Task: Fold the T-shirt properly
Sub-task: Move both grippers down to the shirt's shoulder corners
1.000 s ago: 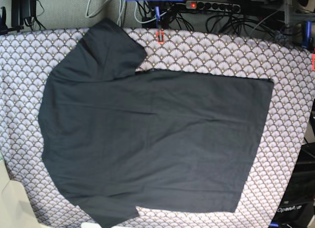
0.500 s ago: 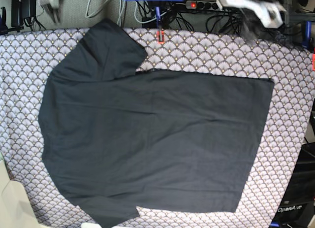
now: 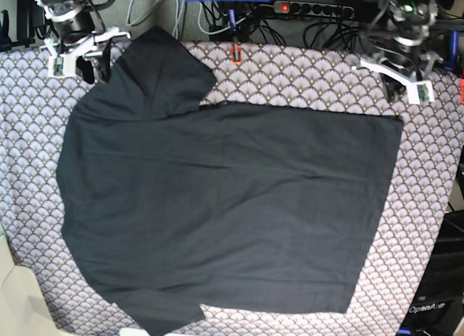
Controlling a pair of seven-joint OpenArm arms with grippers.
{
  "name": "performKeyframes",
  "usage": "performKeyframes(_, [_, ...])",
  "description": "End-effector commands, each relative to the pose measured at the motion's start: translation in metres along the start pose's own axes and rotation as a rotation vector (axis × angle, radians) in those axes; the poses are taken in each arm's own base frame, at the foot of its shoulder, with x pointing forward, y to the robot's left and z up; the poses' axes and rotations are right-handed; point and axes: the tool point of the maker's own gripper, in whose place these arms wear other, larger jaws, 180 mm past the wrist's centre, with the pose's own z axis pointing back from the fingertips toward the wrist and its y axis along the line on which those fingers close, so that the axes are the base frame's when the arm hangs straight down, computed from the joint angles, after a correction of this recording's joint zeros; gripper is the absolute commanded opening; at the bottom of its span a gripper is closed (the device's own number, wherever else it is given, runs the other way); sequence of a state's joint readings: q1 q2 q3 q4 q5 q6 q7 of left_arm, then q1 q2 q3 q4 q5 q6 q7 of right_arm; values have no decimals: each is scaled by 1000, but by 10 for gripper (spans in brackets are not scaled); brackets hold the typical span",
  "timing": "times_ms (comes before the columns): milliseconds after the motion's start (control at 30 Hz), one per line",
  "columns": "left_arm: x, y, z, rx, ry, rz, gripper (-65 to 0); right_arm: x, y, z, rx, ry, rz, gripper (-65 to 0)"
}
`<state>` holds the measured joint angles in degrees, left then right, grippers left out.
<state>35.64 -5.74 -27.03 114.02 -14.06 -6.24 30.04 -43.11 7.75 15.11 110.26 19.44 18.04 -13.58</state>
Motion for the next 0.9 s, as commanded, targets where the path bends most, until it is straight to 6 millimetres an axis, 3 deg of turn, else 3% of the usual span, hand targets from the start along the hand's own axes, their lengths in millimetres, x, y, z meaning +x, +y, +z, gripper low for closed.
performKeyframes(0, [12, 1, 1, 1, -35, -4, -573, 12, 3, 2, 16, -42, 4, -420])
performKeyframes(133, [17, 2, -4, 3, -36, -3, -446, 13, 18, 4, 99, -58, -63, -413])
performKeyframes(233, [20, 2, -6, 1, -43, -14, -390, 4, 30, 4, 170, 6, -96, -412])
performKeyframes(433, [33, 2, -10, 5, -77, -18, -386, -2, 39, 4, 214, 58, -189, -412])
performKeyframes(733, [44, 6, -13, 0, -97, -46, -384, -27, 34, 1, 209, 112, -273, -414])
performKeyframes(867, [43, 8, -16, 5, -93, -50, -384, -28, 34, 1, 209, 115, -276, -413])
